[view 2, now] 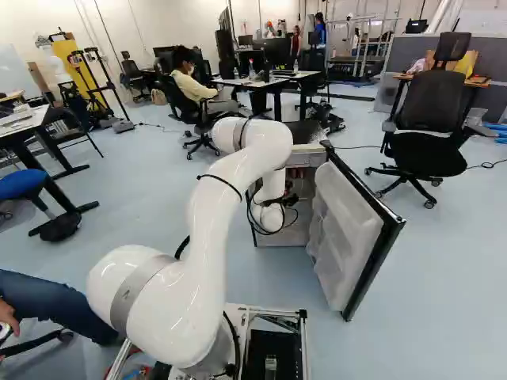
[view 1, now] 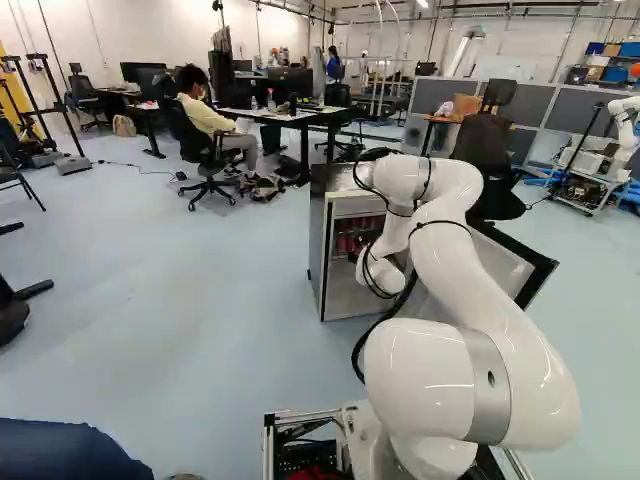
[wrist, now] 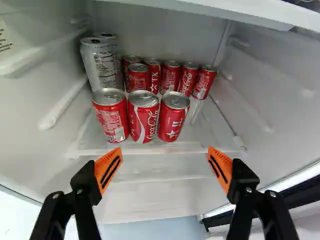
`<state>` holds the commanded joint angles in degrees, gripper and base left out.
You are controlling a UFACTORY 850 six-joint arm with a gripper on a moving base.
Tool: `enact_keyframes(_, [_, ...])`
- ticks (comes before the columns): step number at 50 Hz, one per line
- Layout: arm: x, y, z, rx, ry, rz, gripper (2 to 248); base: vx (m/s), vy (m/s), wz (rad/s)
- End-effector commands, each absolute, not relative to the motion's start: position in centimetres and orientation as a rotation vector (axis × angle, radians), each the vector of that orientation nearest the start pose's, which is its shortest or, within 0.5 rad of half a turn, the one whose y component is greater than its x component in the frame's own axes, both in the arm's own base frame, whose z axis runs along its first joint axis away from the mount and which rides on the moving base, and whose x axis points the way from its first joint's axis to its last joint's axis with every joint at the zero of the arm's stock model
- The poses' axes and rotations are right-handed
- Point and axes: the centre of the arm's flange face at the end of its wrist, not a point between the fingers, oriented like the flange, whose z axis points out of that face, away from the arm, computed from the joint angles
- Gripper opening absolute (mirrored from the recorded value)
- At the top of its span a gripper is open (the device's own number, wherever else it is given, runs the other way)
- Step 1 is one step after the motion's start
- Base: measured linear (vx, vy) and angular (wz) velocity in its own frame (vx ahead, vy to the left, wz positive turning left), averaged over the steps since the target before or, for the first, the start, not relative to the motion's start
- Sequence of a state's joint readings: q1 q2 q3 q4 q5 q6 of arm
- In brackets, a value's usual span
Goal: Grab a drink from the fridge
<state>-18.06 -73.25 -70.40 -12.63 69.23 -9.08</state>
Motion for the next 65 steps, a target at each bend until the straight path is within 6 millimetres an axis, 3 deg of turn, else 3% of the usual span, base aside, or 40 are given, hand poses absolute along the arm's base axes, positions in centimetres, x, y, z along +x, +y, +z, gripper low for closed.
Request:
enact_keyframes(2, [55.95, -16.31, 0.75, -2.741, -0.077, -1.784, 223, 0.0, 0.0, 0.0])
enact_keyframes(7, [55.95, -16.31, 0.75, -2.741, -0.077, -1.784, 223, 0.0, 0.0, 0.0])
enact_keyframes(8, [55.95, -16.31, 0.75, -2.741, -0.077, -1.784, 211, 0.0, 0.0, 0.0])
enact_keyframes(12, [55.95, -16.31, 0.75, -2.741, -0.077, -1.784, 211, 0.0, 0.0, 0.0])
enact_keyframes(13, [55.95, -16.31, 0.75, -2.741, -0.077, -1.784, 199, 0.0, 0.0, 0.0])
enact_keyframes(17, [55.95, -16.31, 0.75, -2.741, -0.077, -1.784, 199, 0.0, 0.0, 0.0])
enact_keyframes(18, [55.95, -16.31, 0.75, -2.741, -0.077, -1.784, 186, 0.0, 0.0, 0.0])
enact_keyframes(28, [55.95, -16.31, 0.75, -2.741, -0.077, -1.784, 174, 0.0, 0.0, 0.0])
enact_keyframes(29, [55.95, -16.31, 0.75, -2.741, -0.077, -1.784, 163, 0.0, 0.0, 0.0])
enact_keyframes(65, [56.11, -16.48, 0.69, -2.74, -0.075, -1.789, 165, 0.0, 0.0, 0.0])
